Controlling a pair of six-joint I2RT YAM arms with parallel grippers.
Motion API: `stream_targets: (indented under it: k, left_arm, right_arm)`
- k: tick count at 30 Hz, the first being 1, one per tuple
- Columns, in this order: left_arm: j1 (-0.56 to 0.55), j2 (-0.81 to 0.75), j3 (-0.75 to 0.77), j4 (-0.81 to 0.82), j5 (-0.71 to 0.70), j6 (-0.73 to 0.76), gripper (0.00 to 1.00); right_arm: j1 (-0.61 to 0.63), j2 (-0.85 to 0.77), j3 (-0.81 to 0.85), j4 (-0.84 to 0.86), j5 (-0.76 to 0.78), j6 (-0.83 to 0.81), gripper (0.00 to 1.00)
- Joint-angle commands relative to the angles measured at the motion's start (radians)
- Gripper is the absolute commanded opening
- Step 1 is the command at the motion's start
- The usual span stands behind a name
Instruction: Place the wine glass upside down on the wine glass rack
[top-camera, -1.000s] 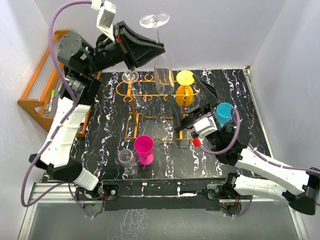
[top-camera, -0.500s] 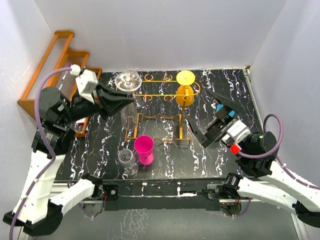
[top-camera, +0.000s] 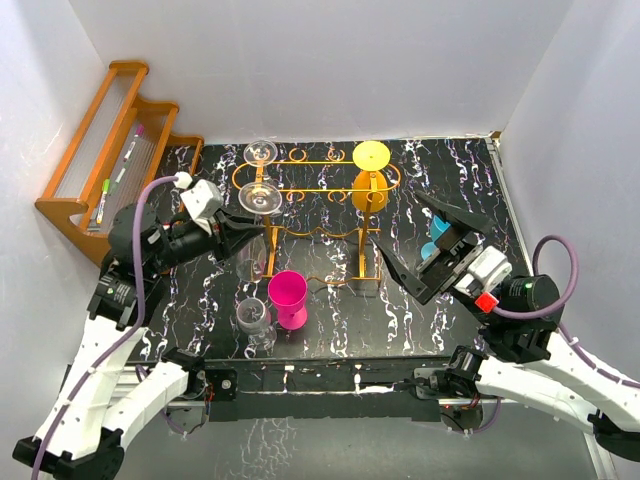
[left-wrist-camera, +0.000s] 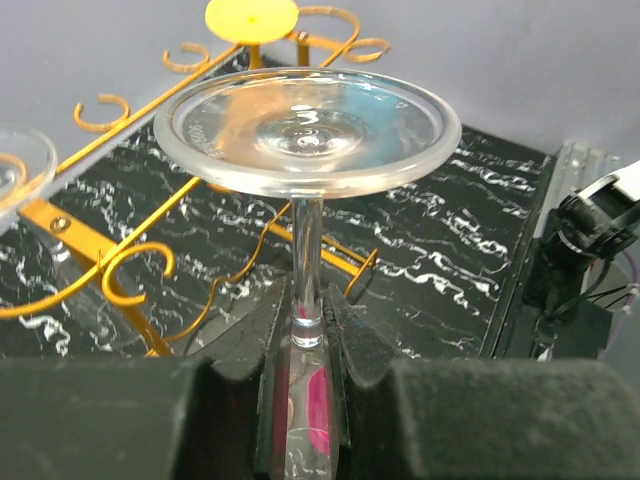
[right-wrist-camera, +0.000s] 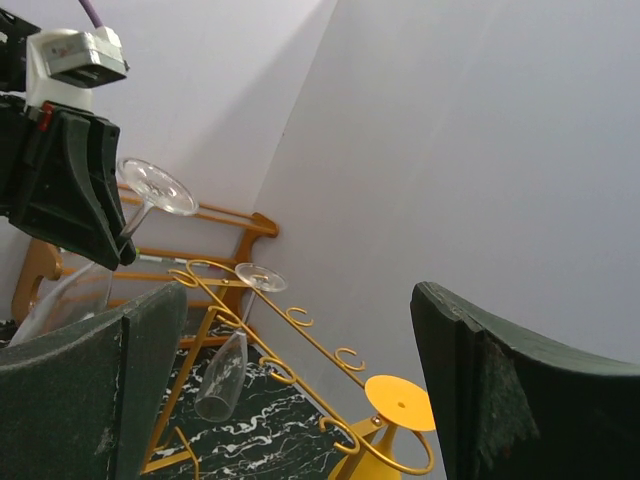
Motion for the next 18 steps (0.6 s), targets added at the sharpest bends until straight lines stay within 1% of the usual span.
stream_targets:
  k: [1, 12, 18]
  left_arm:
    - [0.010, -0.001, -0.062, 0.061, -0.040, 0.043, 0.00]
    - [0.026, 0.019, -0.146, 0.169, -0.125, 0.047, 0.00]
    - [0.037, 0.028, -0.176, 0.183, -0.138, 0.053, 0.00]
  right_arm:
    - [0.005, 0.012, 0.042, -0.022, 0.017, 0.011, 0.98]
    - [0.005, -0.012, 0.015, -0.028, 0.027, 0.030, 0.98]
    - [0.005, -0.013, 0.013, -0.032, 0.020, 0.030, 0.98]
